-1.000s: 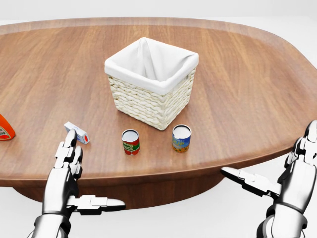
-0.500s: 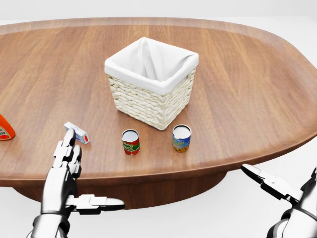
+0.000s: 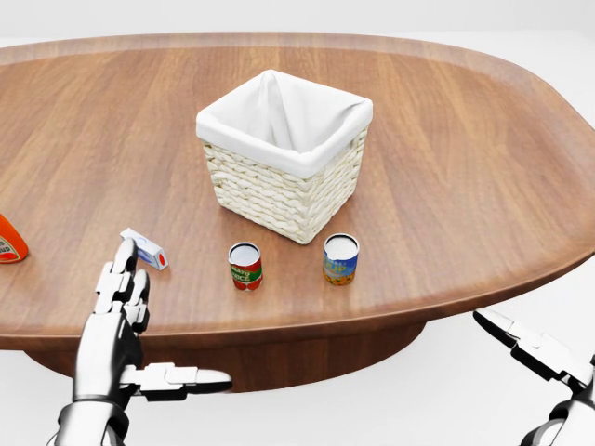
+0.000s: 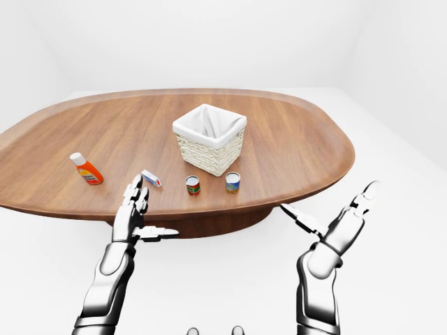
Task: Pick up the alphabet soup and the cream cheese box, and put them in the basket.
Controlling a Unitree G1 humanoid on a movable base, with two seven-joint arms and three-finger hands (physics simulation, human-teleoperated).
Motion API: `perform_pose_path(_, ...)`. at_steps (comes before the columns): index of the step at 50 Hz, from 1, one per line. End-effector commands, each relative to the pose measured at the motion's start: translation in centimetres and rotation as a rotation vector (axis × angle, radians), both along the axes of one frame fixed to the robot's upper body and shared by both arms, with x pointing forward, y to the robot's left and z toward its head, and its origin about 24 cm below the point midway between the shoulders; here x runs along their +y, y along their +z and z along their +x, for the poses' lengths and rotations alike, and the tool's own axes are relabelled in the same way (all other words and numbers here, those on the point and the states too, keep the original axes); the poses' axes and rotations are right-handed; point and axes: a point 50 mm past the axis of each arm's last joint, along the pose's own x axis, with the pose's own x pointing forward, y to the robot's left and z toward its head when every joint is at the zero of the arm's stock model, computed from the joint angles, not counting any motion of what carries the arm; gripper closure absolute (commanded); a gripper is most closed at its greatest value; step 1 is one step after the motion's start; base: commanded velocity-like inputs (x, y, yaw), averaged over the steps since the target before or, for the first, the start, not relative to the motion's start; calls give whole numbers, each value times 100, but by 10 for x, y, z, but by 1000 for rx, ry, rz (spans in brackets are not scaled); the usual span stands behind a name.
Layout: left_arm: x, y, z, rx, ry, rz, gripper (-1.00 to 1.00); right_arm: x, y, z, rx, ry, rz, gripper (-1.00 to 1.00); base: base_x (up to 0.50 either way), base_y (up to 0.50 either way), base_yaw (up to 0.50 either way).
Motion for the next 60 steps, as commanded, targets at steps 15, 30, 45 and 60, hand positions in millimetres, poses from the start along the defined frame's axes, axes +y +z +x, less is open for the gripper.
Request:
perform_pose_path(15,1,-2,1,2,0,-4,-100,-4,10,-4,-50,-21,-2,-100,0,0,0)
perform_pose_path(30,2,-3,1,5,1,-5,-100,-7,5,-2,10,-29,43,-100,0,0,0)
perform_pose_path(45,2,-3,1,5,1,-5,-100,-7,5,-2,10,-28,43,-100,0,0,0)
perform_pose_path(60,2,-1,0,-20,15,0,-100,-7,4,-2,10,-27,40,-100,0,0,0)
